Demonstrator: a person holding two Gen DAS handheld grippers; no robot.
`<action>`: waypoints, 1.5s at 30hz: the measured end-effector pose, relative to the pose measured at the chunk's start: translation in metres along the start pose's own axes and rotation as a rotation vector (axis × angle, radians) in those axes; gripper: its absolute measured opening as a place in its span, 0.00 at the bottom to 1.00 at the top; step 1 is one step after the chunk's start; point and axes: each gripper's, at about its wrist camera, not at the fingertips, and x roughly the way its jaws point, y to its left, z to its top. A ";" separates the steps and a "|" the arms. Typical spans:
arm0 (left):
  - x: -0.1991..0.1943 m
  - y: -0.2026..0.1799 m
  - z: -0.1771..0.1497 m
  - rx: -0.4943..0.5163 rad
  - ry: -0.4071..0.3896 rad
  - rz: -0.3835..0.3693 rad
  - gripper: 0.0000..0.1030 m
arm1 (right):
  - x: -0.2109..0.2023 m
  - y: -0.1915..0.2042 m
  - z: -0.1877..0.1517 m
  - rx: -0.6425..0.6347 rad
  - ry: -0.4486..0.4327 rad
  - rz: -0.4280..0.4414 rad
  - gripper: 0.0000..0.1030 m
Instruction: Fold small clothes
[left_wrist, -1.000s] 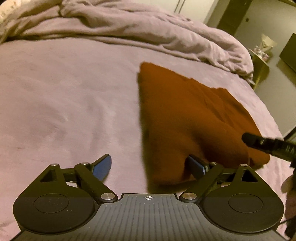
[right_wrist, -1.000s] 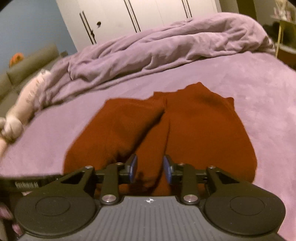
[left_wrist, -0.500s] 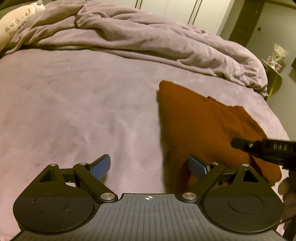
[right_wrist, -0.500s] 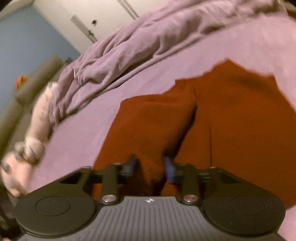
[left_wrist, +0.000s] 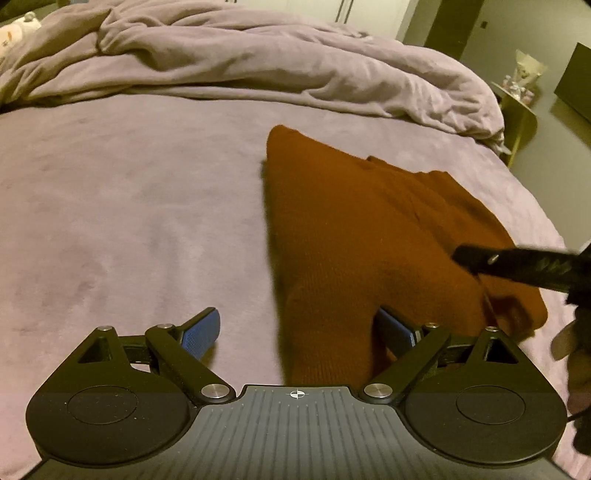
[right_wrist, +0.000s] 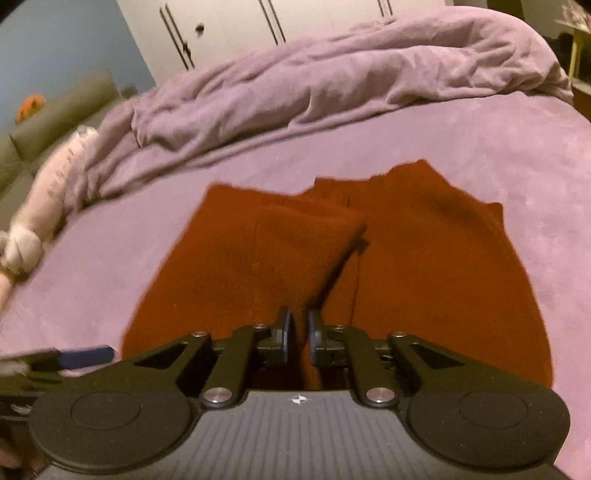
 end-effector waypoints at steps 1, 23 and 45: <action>0.001 0.002 -0.001 -0.006 0.004 -0.006 0.93 | -0.002 -0.005 0.002 0.026 -0.006 0.001 0.43; -0.011 -0.009 -0.016 0.022 0.039 -0.037 0.94 | 0.034 0.038 0.024 -0.161 0.035 -0.009 0.12; 0.018 -0.046 -0.020 0.093 0.092 0.022 0.96 | 0.002 -0.017 0.008 -0.500 -0.097 -0.394 0.11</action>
